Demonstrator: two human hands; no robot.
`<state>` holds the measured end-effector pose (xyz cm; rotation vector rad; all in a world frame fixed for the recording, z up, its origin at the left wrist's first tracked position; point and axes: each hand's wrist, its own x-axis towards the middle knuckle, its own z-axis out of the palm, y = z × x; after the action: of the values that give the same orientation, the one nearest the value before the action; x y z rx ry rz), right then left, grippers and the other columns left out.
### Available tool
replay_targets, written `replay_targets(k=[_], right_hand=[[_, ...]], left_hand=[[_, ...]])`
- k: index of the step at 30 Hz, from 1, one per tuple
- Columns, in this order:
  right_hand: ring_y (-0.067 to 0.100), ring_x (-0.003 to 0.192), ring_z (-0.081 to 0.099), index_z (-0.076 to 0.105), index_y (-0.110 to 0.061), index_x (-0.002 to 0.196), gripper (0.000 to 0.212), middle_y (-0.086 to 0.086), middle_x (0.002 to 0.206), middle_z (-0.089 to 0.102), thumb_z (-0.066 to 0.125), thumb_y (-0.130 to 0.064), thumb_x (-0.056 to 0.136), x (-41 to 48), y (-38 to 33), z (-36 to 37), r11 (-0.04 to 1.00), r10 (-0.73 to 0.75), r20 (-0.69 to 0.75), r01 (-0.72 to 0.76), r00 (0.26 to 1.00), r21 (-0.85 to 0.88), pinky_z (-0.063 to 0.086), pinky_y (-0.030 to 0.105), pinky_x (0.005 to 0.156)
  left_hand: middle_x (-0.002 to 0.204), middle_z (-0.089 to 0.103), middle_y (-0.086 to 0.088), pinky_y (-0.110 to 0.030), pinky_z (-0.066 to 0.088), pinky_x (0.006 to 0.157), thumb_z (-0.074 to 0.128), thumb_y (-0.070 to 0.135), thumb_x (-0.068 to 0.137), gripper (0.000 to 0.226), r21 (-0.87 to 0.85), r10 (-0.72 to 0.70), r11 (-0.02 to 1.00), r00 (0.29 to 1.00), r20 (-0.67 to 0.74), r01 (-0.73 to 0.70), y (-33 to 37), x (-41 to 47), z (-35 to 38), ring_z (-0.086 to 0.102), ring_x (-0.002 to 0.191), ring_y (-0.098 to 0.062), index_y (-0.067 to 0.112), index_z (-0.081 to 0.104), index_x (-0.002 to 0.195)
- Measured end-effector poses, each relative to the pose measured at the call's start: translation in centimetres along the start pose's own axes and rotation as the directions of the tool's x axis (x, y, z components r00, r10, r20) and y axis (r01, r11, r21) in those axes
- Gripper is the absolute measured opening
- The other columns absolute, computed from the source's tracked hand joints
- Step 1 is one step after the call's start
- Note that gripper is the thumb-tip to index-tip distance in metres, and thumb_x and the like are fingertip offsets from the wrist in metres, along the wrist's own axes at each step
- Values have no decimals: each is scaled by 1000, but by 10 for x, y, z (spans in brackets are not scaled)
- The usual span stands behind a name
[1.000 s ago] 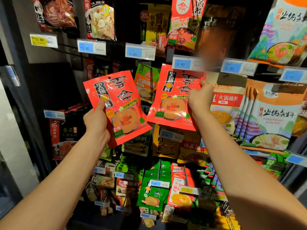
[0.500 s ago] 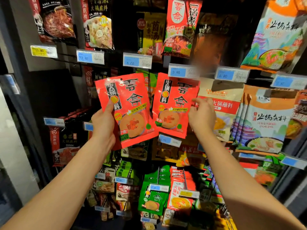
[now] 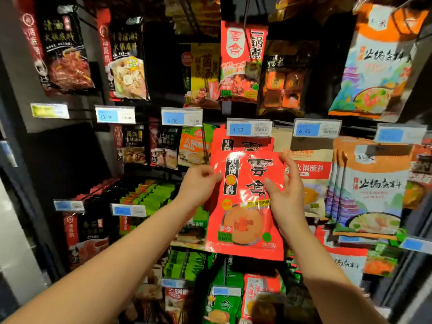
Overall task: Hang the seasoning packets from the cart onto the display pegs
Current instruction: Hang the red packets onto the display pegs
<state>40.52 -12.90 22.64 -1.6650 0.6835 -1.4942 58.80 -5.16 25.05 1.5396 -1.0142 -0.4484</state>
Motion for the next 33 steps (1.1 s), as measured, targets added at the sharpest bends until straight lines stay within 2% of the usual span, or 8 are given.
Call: replay_targets(k=[2, 5, 8, 12, 15, 21, 28, 33], right_hand=[[4, 136, 48, 58, -25, 135, 52, -12, 140, 58, 66, 4, 93, 5, 4, -2, 999, -17, -6, 17, 1000, -45, 35, 42, 122], [9, 135, 50, 61, -27, 131, 49, -8, 139, 60, 65, 3, 93, 16, 7, 4, 998, 21, -21, -22, 1000, -54, 37, 42, 120], [13, 134, 54, 62, -37, 126, 49, -7, 139, 61, 67, -2, 92, 26, 4, 15, 999, 45, -59, -45, 997, 4, 44, 47, 115], [21, 131, 58, 64, -54, 119, 47, -6, 139, 62, 68, -17, 90, 38, 6, 25, 994, 51, -102, -40, 993, 103, 53, 55, 104], [16, 130, 58, 64, -40, 127, 47, -7, 136, 63, 68, -8, 93, 46, 7, 30, 992, 26, -121, -11, 992, 122, 52, 50, 107], [12, 134, 51, 59, -13, 140, 46, 1, 143, 59, 66, -2, 96, 61, 5, 40, 999, 35, -111, -36, 993, -1, 40, 22, 107], [19, 136, 54, 58, -15, 142, 49, 4, 145, 59, 67, -4, 96, 63, 9, 40, 997, 76, -144, -71, 987, 37, 47, 38, 112], [17, 130, 57, 54, -13, 146, 51, 4, 146, 57, 64, -3, 98, 66, 9, 39, 996, 74, -130, -68, 989, 50, 52, 10, 82]], left_hand=[[88, 70, 6, -31, 49, 71, 69, 28, 92, 13, 335, 278, 917, 950, -144, -217, 17, 17, -7, 65, 80, -16, 21, 68, 103], [116, 64, 3, -38, 52, 80, 68, 28, 91, 39, 652, 681, 567, 732, -27, -503, 44, 43, -12, 62, 104, -19, 24, 58, 128], [131, 58, -5, -45, 51, 89, 75, 30, 87, 59, 779, 761, 260, 618, 199, -571, 64, 72, -14, 55, 118, -28, 18, 54, 141], [121, 66, -4, -43, 43, 90, 74, 32, 87, 55, 803, 761, 74, 554, 338, -592, 70, 95, -16, 56, 112, -29, 18, 58, 137], [115, 67, -5, -43, 41, 84, 76, 31, 86, 51, 778, 789, 35, 495, 364, -627, 68, 102, -21, 56, 107, -30, 18, 62, 133], [118, 65, -4, -42, 39, 86, 75, 36, 87, 50, 764, 786, 28, 486, 382, -644, 69, 106, -26, 55, 108, -29, 22, 63, 134], [118, 65, -5, -40, 38, 86, 76, 35, 88, 52, 751, 790, 65, 494, 364, -657, 66, 105, -24, 55, 109, -28, 22, 62, 136], [118, 65, -4, -41, 39, 87, 76, 35, 88, 51, 752, 790, 73, 498, 357, -655, 67, 106, -27, 55, 109, -27, 23, 62, 136]])
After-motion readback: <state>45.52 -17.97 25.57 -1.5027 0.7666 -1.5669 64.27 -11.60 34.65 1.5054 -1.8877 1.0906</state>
